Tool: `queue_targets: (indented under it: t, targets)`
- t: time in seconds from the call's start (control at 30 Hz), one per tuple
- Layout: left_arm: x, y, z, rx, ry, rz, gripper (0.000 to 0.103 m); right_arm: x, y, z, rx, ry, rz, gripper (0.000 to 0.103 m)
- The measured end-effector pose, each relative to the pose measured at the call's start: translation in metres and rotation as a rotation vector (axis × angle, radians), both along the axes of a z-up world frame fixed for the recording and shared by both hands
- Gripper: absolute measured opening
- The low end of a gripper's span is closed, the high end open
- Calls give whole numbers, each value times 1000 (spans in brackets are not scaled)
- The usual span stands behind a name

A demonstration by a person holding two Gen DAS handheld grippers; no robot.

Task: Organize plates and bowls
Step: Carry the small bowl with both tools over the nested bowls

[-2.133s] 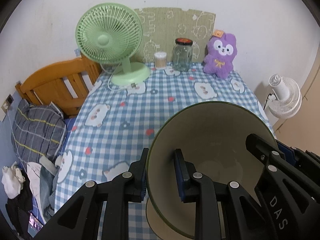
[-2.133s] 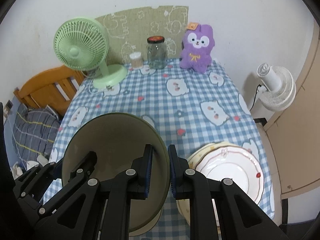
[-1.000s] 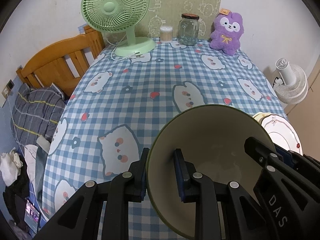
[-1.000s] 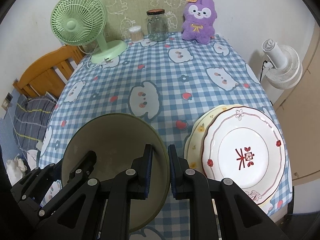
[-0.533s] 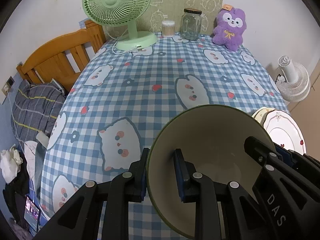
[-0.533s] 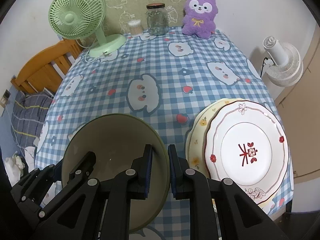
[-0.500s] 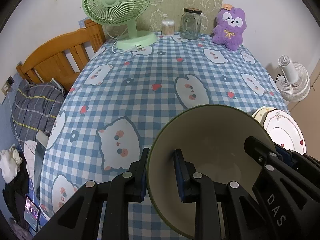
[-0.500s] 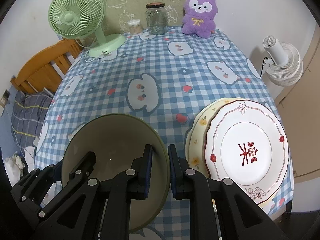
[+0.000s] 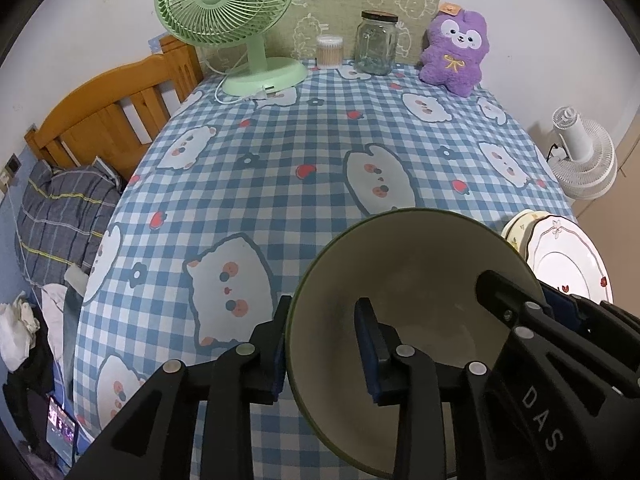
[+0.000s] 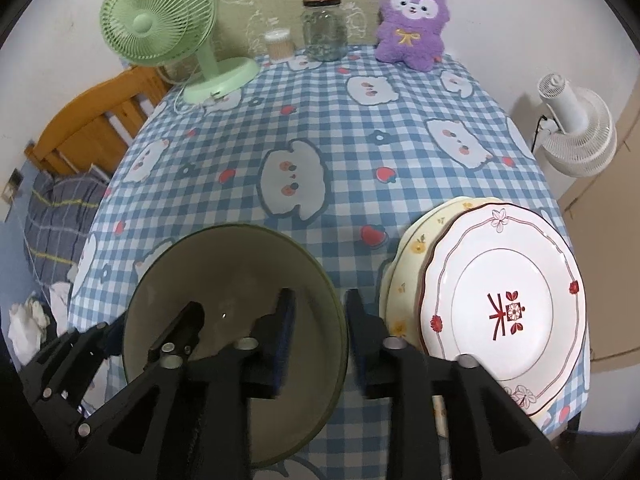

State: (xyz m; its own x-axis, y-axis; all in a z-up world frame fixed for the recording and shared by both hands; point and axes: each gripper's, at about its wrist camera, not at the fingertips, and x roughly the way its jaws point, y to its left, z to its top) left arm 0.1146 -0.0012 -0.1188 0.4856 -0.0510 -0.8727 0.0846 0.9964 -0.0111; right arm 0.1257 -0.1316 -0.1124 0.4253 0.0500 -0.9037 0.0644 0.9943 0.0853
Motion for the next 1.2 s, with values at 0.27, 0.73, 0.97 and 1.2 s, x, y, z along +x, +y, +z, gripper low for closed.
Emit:
queue_targets:
  t: [0.27,0.73,0.97,1.2]
  targets:
    - [-3,-2,3,-19,-20,-91,76,-3,-6,3,-13,-5,-8,78]
    - [0,1,-10,-47,-1,-72,82,4,-14,-16,51,49,-21,78]
    - [6,-1,-20,-22,21,-58,82,10,-7,-23,86,47,12,78]
    - [10,-1,-25,-24,29,-45,78,12,-4,-28,109,51,9,75]
